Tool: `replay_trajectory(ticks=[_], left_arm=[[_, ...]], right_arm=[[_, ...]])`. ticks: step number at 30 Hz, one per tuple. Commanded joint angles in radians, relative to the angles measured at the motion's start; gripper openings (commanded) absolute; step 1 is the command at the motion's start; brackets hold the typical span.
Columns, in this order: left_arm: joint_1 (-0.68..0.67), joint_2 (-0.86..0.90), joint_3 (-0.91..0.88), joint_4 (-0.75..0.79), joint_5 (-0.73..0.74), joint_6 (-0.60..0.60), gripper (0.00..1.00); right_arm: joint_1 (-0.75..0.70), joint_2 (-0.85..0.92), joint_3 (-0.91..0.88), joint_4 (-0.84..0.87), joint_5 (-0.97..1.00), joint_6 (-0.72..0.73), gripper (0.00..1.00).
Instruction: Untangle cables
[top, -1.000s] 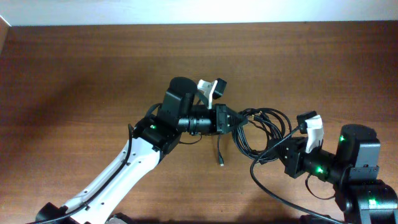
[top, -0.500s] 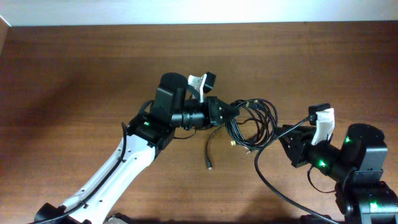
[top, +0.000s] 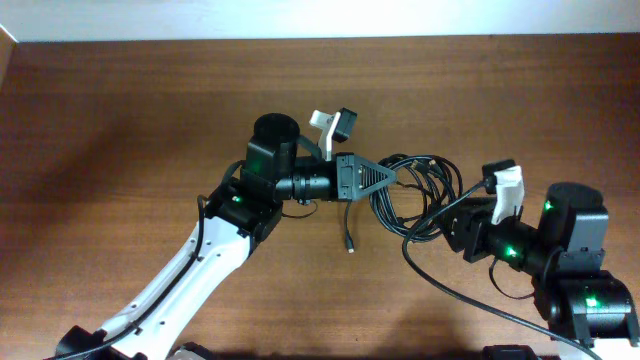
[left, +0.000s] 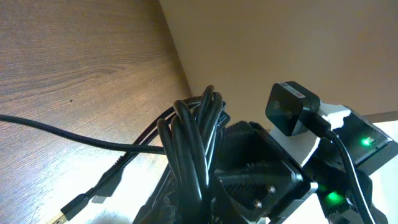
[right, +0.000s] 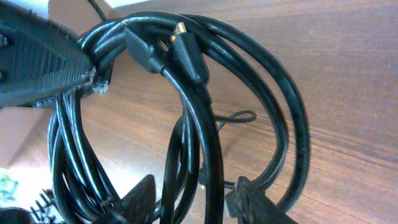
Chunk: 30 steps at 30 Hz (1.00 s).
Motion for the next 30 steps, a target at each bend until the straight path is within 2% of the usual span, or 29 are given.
replay_trajectory(ticks=[1, 4, 8, 10, 12, 18, 22, 26, 28, 30], left_arm=[[0.001, -0.005, 0.007, 0.002, 0.008, 0.020, 0.00], [0.001, -0.005, 0.007, 0.002, 0.004, 0.020, 0.00], [0.001, -0.005, 0.007, 0.001, 0.000, 0.020, 0.00], [0.001, -0.005, 0.007, -0.041, -0.053, 0.014, 0.00], [0.001, -0.005, 0.007, -0.125, -0.114, -0.041, 0.00], [0.015, -0.005, 0.007, -0.188, -0.172, -0.047, 0.00], [0.080, -0.005, 0.007, -0.367, -0.263, -0.213, 0.00], [0.110, -0.005, 0.007, -0.377, -0.262, -0.215, 0.00], [0.110, -0.005, 0.007, -0.365, -0.262, -0.151, 0.00], [0.110, -0.005, 0.007, -0.320, -0.247, -0.067, 0.00]], right_arm=[[-0.003, 0.006, 0.011, 0.003, -0.064, -0.018, 0.27], [-0.003, 0.007, 0.011, -0.010, -0.064, -0.062, 0.12], [-0.003, 0.006, 0.011, -0.013, -0.064, -0.061, 0.04], [-0.003, 0.006, 0.011, -0.013, -0.065, -0.058, 0.04], [-0.003, 0.006, 0.011, -0.013, -0.069, -0.058, 0.04], [-0.003, 0.004, 0.011, -0.014, -0.071, -0.050, 0.04], [-0.003, -0.007, 0.011, -0.017, -0.062, 0.024, 0.04], [-0.003, -0.007, 0.011, -0.068, 0.066, 0.204, 0.04], [-0.003, -0.007, 0.011, -0.138, 0.139, 0.286, 0.04], [-0.003, -0.007, 0.011, -0.179, 0.159, 0.291, 0.04]])
